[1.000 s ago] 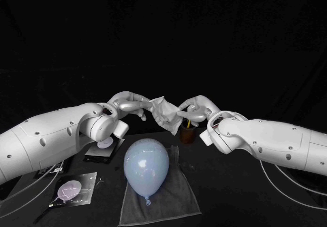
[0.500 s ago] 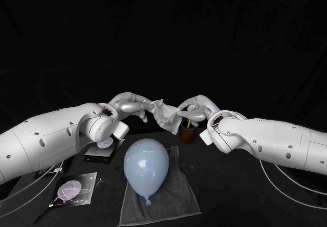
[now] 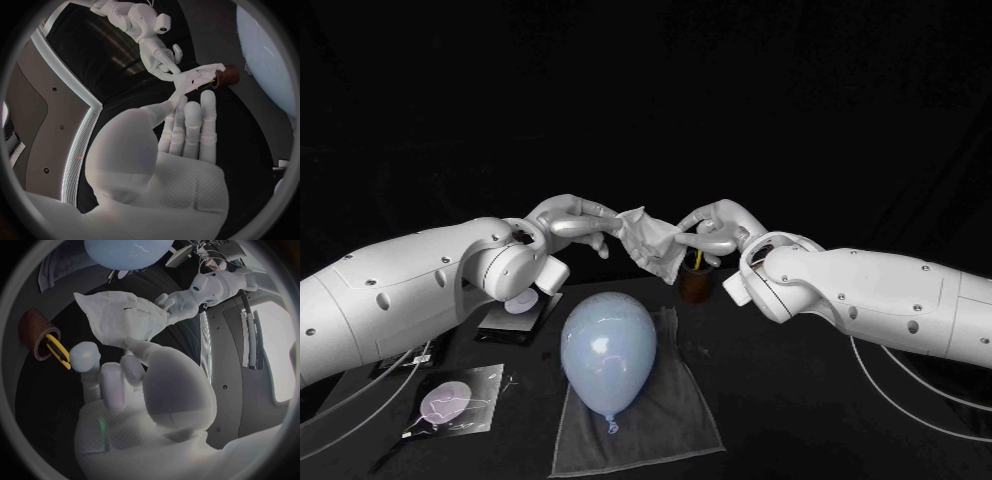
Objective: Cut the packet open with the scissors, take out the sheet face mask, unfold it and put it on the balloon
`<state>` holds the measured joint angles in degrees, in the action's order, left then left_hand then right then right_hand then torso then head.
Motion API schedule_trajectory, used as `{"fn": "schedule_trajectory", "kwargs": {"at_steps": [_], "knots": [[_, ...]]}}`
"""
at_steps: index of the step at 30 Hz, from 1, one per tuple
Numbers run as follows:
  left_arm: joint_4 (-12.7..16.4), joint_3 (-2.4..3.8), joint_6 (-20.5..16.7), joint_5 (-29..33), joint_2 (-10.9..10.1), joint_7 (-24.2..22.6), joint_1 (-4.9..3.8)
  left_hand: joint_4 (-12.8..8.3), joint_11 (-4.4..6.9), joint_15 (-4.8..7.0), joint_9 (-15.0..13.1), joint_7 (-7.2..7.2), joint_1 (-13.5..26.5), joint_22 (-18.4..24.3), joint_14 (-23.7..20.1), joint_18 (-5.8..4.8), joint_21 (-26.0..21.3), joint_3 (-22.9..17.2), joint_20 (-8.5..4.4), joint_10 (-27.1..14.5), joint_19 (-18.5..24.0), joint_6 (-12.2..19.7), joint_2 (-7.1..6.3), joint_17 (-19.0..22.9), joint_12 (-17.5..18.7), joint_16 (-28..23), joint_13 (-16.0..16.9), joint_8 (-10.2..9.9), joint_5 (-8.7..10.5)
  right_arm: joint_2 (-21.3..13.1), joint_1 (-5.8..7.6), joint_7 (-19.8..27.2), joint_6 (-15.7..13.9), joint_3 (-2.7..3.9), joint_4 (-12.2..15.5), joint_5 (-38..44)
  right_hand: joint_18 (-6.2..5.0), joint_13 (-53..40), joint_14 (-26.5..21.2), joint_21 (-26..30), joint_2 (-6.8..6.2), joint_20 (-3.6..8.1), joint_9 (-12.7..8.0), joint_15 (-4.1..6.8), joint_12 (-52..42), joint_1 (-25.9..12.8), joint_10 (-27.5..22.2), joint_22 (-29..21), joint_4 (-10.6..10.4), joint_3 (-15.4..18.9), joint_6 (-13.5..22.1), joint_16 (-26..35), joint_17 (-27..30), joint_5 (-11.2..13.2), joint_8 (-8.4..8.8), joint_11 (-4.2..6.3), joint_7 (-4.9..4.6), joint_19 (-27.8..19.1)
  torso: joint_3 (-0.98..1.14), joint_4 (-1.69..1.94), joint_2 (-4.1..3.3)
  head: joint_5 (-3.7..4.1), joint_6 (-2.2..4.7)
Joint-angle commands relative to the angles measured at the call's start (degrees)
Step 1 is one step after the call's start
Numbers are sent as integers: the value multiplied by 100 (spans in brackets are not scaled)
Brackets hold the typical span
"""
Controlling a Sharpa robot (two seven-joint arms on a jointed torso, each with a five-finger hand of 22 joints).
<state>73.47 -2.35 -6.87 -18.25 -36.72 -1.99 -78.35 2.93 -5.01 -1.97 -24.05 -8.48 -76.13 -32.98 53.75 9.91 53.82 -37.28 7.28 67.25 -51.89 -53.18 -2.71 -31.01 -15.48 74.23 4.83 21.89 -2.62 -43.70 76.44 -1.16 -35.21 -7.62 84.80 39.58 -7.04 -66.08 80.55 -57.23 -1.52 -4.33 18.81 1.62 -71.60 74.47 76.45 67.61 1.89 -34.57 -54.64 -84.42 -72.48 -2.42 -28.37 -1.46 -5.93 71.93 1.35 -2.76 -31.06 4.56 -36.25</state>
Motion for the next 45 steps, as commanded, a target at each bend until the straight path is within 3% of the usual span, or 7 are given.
{"fn": "schedule_trajectory", "kwargs": {"at_steps": [1, 9, 20, 27, 38, 45], "knots": [[19, 4, -97, 177, -12, -143, -4, -11, -4, 19, -848, -12, -14, 1, 35, 61, -5, 15, 11, 53, -6, 31, 47, -20, 23, 41, 3, -21, -17, -21, 9, 32, 41, 8, 32, -42, -66, -5, 3, 23, 50, 2, 85, 21, 15, -14, -9, 6, -13, -34, -26, -29, -1, -36, -28, -2, 3, -28, -1, 1, -4, 9, -23], [66, 5, -56, 517, -58, -342, 2, -11, -1, 22, -851, -9, -27, -1, 54, 63, 3, 16, 10, 73, -21, 27, 56, -24, 25, 52, 7, -22, -17, -51, 9, 11, 122, 8, 89, -72, -72, 12, -7, 47, 43, 2, 87, 21, 32, -20, -20, -9, -4, -47, -19, -22, 17, -35, -32, -3, 1, -42, -1, 0, 0, 40, -53], [127, 8, 139, 600, -98, -388, 4, -11, -1, 22, -852, -8, -29, -2, 64, 63, 5, 21, 9, 75, -25, 28, 51, -34, 29, 57, 8, -23, -17, -58, 16, 225, -223, 11, 92, -250, -68, 17, 2, 31, 40, 2, 89, 21, 37, -25, -23, 3, 0, -54, -14, -26, 0, -35, -35, -4, -1, -34, -1, -2, -6, 44, -73], [147, 8, 161, 607, -123, -394, 4, -13, 0, 22, -853, -8, -32, -2, 65, 63, 6, 22, 9, 76, -27, 28, 49, -32, 31, 57, 8, -24, -17, -62, 42, 267, -273, 17, 61, -285, -69, 31, 0, 35, 41, 2, 90, 20, 49, -27, -31, 0, 3, -60, -11, -24, 3, -36, -37, -5, -1, -36, 0, 0, -1, 42, -91], [161, 8, 158, 609, -150, -389, 4, -17, 1, 23, -855, -8, -37, -3, 73, 63, 8, 26, 8, 79, -31, 27, 44, -39, 35, 61, 8, -25, -17, -91, 85, 262, -169, 20, 89, -313, -69, 31, 0, 35, 41, 2, 90, 20, 49, -27, -31, 0, 3, -60, -11, -24, 3, -36, -37, -5, -1, -36, -1, -1, 0, 40, -115], [184, 8, 191, 663, -179, -392, 4, -19, 1, 24, -855, -8, -39, -3, 81, 63, 9, 28, 7, 80, -33, 27, 42, -50, 37, 65, 8, -25, -17, -103, 110, 203, 23, 20, 90, -310, -72, 32, -4, 46, 40, 2, 91, 20, 52, -31, -31, -7, 7, -69, -7, -21, 11, -36, -39, -5, -2, -42, 0, 1, -1, 8, -68]]}}
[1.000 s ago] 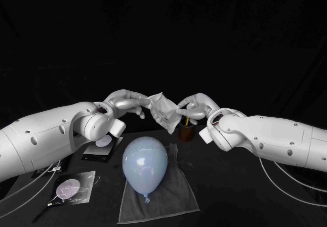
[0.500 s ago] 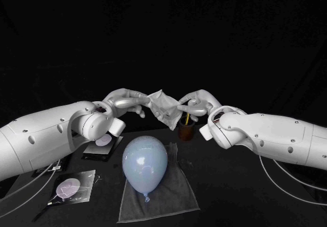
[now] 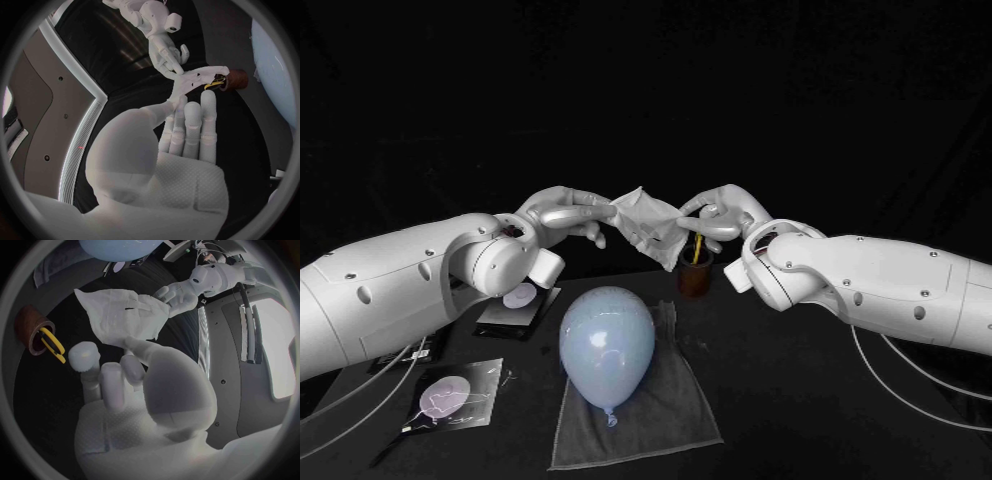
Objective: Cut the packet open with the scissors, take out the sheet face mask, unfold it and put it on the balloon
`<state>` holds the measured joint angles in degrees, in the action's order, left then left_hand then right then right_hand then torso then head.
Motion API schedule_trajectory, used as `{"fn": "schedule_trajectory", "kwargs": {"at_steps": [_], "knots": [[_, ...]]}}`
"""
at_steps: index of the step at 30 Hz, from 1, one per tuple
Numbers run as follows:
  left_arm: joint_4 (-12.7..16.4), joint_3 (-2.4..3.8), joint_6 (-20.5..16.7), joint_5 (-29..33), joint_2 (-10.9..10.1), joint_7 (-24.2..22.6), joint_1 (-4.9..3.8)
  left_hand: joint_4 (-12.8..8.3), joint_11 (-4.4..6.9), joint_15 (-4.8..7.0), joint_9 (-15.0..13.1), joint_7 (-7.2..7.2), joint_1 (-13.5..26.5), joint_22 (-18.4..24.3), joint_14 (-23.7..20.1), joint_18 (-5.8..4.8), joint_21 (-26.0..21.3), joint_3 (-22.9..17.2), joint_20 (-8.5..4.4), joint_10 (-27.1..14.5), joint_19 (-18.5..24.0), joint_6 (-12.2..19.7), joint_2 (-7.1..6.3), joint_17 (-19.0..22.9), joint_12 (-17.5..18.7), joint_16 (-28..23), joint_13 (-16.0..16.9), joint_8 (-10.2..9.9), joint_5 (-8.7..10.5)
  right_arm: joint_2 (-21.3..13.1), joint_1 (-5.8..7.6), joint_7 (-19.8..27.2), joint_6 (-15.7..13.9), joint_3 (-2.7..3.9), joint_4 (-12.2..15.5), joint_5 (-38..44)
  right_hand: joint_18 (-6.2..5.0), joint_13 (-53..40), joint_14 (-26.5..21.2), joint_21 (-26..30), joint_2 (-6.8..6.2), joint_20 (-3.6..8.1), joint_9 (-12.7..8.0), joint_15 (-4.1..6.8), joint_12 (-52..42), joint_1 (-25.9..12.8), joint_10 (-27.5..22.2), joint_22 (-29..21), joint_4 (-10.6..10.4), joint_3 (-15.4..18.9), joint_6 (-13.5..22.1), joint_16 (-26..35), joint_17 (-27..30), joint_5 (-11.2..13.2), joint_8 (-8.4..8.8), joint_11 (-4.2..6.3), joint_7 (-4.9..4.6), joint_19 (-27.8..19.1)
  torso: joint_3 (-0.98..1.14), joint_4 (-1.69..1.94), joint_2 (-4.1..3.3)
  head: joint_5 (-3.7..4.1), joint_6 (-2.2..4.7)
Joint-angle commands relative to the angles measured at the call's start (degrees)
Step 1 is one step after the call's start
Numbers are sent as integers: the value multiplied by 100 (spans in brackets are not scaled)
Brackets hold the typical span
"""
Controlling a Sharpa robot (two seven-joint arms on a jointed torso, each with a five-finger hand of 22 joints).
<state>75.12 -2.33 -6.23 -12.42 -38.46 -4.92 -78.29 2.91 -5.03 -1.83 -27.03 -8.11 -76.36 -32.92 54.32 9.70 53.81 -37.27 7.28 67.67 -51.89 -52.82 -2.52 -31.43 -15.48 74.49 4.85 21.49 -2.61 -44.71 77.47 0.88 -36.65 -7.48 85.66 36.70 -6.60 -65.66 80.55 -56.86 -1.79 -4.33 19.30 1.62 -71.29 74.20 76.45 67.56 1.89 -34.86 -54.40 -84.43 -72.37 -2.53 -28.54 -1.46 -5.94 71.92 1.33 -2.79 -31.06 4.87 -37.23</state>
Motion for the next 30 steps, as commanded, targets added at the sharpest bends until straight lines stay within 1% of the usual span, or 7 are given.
{"fn": "schedule_trajectory", "kwargs": {"at_steps": [1, 10, 13, 15, 18, 24, 30], "knots": [[25, 6, 136, 85, -8, -96, -2, -19, 3, 10, -558, -45, -18, -9, 32, 84, 11, 29, 7, 38, -34, -9, 20, -18, 39, 42, 7, 14, -18, 0, 9, -10, 201, 6, 5, -20, -117, -7, -6, 13, 65, 2, 43, 20, 23, -7, -33, -5, 10, -43, -29, -19, 4, -25, -24, -5, -2, -44, 1, 4, -1, -23, 33], [102, 6, 295, 91, -19, -67, -2, -19, 3, 10, -558, -47, -18, -9, 36, 84, 11, 30, 7, 39, -36, -9, 18, -22, 40, 44, 7, 14, -18, 23, 13, -91, 465, 5, 29, 20, -137, 76, -66, 117, 32, -2, 49, 12, 104, -44, -92, -70, 32, -65, 14, 21, 104, -24, -32, -17, -16, -109, -1, 2, -2, -26, 82], [123, 6, 370, 88, -22, -76, -2, -19, 2, 11, -559, -50, -20, -10, 35, 84, 13, 31, 6, 40, -38, -10, 19, -17, 42, 44, 7, 13, -18, 25, 13, -102, 507, 4, 28, 26, -159, 145, -124, 234, -33, -11, 53, -2, 176, -88, -150, -142, 57, -44, 81, 58, 192, -23, -30, -35, -35, -183, -3, 2, -5, -18, 86], [133, 6, 392, 87, -25, -90, -2, -19, 2, 11, -559, -50, -21, -10, 27, 84, 13, 31, 6, 40, -38, -10, 19, -3, 43, 41, 7, 13, -18, 26, 13, -103, 524, 3, 22, 28, -153, 126, -114, 209, -10, -14, 65, -4, 168, -66, -141, -123, 87, -72, 76, 55, 169, -25, -54, -32, -32, -172, -2, 2, -5, -18, 86], [144, 6, 396, 86, -28, -124, -2, -20, 2, 11, -559, -51, -22, -10, 17, 84, 13, 31, 6, 41, -39, -11, 20, 14, 44, 36, 7, 13, -18, 27, 12, -101, 547, 2, 15, 30, -152, 119, -110, 205, 0, -15, 69, -4, 163, -61, -137, -120, 94, -82, 74, 53, 160, -25, -60, -32, -32, -170, 2, 2, -3, -9, 84], [173, 6, 404, 87, -44, -152, 0, -20, 2, 11, -559, -51, -23, -10, 15, 84, 13, 31, 6, 41, -39, -11, 21, 17, 44, 36, 7, 13, -18, 25, 12, -103, 583, 1, 31, 29, -139, 66, -89, 143, 25, -15, 80, -4, 123, -58, -98, -76, 108, -108, 60, 43, 123, -24, -85, -31, -30, -135, 4, 0, -2, 19, 39], [297, 6, 406, 88, -128, -153, 8, -23, 2, 10, -561, -50, -29, -11, 30, 83, 15, 32, 5, 45, -41, -13, 23, -6, 47, 42, 8, 12, -18, -39, 8, -88, 638, 0, 160, -2, -137, 61, -83, 133, 27, -15, 82, -4, 119, -61, -92, -69, 111, -111, 56, 40, 113, -24, -91, -30, -29, -129, 4, 2, -2, 22, 18]]}}
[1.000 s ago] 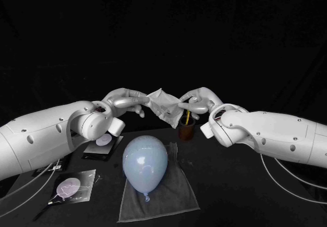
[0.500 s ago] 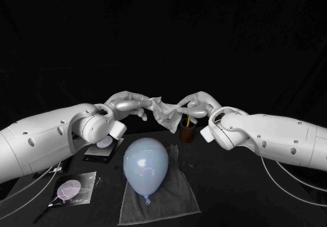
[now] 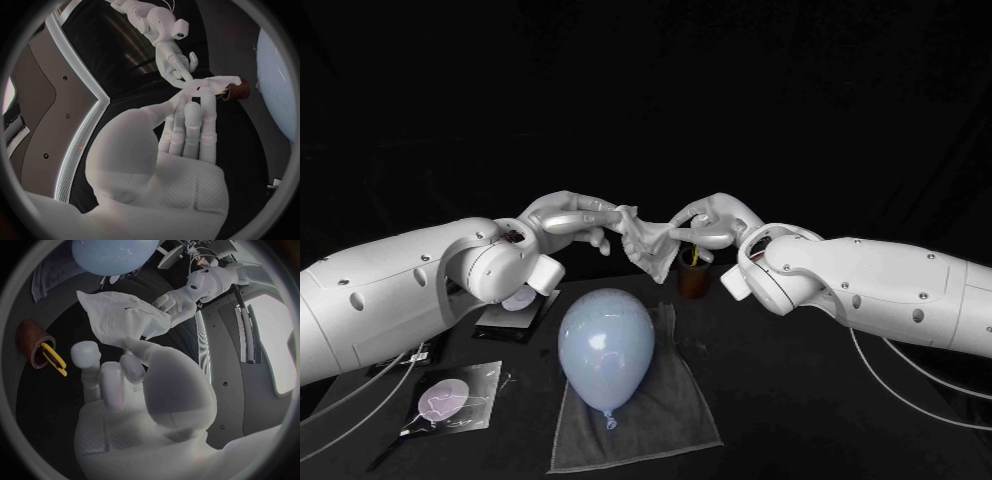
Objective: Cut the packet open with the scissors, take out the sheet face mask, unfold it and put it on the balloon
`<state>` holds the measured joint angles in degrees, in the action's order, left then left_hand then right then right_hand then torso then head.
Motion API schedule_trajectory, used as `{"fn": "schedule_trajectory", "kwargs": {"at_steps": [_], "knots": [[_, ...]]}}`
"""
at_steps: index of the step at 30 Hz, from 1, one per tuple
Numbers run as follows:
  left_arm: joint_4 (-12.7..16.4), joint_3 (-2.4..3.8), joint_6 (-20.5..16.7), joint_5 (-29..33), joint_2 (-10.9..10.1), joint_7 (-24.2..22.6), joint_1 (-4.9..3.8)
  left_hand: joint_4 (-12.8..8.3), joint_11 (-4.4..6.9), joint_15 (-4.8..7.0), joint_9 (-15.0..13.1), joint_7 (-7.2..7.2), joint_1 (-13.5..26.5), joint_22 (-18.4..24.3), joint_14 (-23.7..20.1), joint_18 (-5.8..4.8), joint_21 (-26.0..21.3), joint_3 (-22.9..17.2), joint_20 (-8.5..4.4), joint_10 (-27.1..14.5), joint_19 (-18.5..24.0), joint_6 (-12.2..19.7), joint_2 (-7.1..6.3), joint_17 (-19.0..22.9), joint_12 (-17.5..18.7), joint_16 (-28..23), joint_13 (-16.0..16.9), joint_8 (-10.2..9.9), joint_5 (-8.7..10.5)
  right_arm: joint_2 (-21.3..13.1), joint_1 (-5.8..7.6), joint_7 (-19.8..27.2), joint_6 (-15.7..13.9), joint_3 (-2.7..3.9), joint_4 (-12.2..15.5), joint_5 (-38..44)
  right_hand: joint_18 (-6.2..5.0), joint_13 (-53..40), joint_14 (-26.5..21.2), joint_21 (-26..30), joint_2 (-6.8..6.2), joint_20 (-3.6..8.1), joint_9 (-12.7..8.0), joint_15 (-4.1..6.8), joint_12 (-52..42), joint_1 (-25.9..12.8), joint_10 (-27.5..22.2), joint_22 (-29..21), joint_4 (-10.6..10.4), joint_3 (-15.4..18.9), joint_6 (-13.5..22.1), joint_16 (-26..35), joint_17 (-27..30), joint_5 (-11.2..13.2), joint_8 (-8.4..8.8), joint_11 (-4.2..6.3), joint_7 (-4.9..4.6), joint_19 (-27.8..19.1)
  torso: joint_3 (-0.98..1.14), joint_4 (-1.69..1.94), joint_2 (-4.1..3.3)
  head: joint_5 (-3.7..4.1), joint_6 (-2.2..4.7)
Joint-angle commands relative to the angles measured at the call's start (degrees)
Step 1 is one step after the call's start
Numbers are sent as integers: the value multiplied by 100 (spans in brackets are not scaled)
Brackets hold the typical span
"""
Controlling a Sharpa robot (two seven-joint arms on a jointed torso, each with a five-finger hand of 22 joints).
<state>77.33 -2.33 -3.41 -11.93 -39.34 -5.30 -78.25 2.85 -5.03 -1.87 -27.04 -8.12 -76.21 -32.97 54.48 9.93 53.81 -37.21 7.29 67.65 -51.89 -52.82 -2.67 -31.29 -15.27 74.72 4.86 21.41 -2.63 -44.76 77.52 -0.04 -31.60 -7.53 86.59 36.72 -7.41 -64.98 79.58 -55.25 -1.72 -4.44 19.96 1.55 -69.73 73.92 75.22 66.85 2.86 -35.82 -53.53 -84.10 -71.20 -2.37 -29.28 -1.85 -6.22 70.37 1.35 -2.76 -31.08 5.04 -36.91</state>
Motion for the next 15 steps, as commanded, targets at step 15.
{"fn": "schedule_trajectory", "kwargs": {"at_steps": [15], "knots": [[1190, 5, 91, 74, -727, -166, 104, -36, 8, 22, -566, -47, -71, -12, 109, 63, 31, 28, -2, 73, -68, -25, 38, -132, 35, 61, 13, 19, -17, -599, -65, 339, 1115, 4, 880, -421, -67, 23, 5, 15, 26, -5, 19, 5, -13, -36, 17, -26, 18, -23, -30, 14, 12, -40, -23, 10, 0, 4, -12, 6, 23, -60, -131]]}}
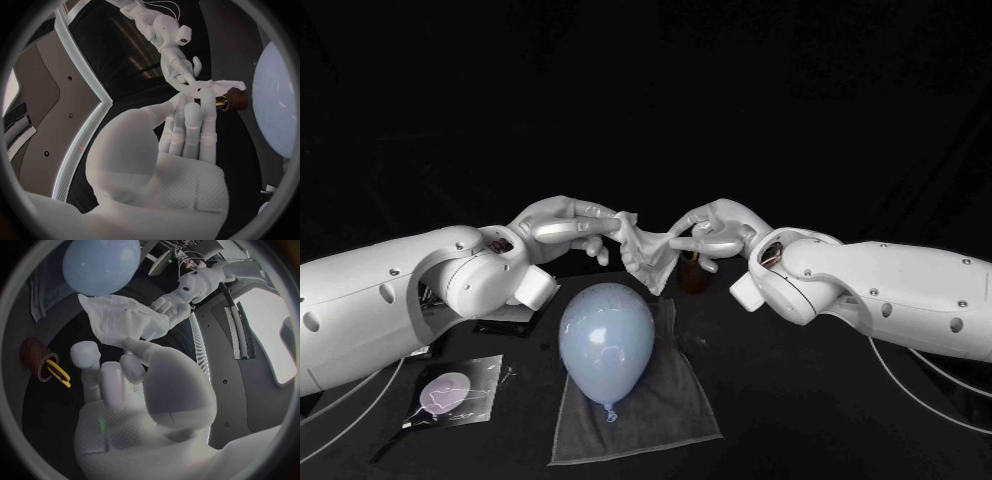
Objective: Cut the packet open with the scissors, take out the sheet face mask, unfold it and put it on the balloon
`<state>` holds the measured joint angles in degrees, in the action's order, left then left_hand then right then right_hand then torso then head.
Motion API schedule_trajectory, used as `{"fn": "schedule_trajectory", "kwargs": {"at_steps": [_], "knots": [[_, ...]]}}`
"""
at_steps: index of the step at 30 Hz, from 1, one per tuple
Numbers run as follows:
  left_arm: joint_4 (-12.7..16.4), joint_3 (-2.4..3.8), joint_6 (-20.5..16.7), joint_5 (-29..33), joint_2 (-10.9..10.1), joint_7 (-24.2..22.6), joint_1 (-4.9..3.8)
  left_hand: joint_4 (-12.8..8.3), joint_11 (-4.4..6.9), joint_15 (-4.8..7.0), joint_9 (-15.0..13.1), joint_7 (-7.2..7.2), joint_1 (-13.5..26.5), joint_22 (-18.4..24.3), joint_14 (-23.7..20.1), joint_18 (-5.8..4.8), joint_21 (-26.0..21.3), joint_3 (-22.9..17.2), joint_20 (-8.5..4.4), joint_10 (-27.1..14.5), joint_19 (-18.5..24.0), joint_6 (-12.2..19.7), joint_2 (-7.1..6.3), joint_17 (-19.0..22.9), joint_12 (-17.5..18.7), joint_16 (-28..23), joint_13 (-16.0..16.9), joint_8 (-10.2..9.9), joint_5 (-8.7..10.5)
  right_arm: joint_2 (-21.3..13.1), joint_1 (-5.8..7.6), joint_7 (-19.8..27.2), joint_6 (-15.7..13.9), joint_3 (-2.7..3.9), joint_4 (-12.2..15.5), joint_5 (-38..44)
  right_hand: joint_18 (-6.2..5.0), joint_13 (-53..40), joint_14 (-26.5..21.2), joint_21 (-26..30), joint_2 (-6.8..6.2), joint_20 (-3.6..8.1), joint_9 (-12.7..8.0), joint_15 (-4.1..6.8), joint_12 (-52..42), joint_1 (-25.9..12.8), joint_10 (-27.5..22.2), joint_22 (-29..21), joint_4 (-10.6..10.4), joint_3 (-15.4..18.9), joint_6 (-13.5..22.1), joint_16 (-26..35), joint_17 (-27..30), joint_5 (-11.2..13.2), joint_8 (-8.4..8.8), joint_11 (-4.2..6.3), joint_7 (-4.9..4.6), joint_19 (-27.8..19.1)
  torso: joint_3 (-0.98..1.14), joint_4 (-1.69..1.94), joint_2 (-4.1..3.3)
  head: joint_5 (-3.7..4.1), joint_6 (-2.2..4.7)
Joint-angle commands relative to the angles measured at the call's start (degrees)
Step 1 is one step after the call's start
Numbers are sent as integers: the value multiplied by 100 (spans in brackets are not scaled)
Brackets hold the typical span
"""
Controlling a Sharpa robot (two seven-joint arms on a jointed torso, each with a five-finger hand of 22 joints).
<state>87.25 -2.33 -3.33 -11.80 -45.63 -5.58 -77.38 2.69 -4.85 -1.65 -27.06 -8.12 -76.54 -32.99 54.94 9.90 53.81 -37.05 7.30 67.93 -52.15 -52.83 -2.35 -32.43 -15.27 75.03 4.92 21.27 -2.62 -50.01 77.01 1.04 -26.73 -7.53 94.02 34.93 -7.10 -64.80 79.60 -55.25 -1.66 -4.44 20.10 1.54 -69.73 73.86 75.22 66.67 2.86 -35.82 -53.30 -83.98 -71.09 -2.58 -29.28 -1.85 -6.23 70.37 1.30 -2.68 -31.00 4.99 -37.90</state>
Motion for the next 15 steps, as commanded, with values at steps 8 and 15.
{"fn": "schedule_trajectory", "kwargs": {"at_steps": [8, 15], "knots": [[896, 3, 181, 254, -669, -250, 85, -34, -5, 10, -570, -44, -57, -19, 189, 69, 57, 19, -14, 68, -88, -33, 4, -143, 53, 83, 11, 28, -18, -355, -50, 244, 1431, -2, 607, -513, -96, 6, 8, 10, 23, -6, 6, 7, -11, -30, 16, -5, 21, -27, -49, -1, -6, -20, -24, 10, 1, 6, -15, -1, 27, -150, -80], [1197, -33, 203, 301, -1155, -202, 96, -44, 1, 18, -575, -38, -67, -23, 273, 70, 73, 22, -23, 87, -121, -46, 0, -216, 64, 114, 15, 27, -18, -369, -63, -13, 2114, -15, 713, -731, -99, 16, -1, 19, 29, -6, 7, 7, -2, -29, 11, -10, 27, -35, -43, 5, 10, -21, -26, 9, -1, 2, -16, 17, 41, -252, -176]]}}
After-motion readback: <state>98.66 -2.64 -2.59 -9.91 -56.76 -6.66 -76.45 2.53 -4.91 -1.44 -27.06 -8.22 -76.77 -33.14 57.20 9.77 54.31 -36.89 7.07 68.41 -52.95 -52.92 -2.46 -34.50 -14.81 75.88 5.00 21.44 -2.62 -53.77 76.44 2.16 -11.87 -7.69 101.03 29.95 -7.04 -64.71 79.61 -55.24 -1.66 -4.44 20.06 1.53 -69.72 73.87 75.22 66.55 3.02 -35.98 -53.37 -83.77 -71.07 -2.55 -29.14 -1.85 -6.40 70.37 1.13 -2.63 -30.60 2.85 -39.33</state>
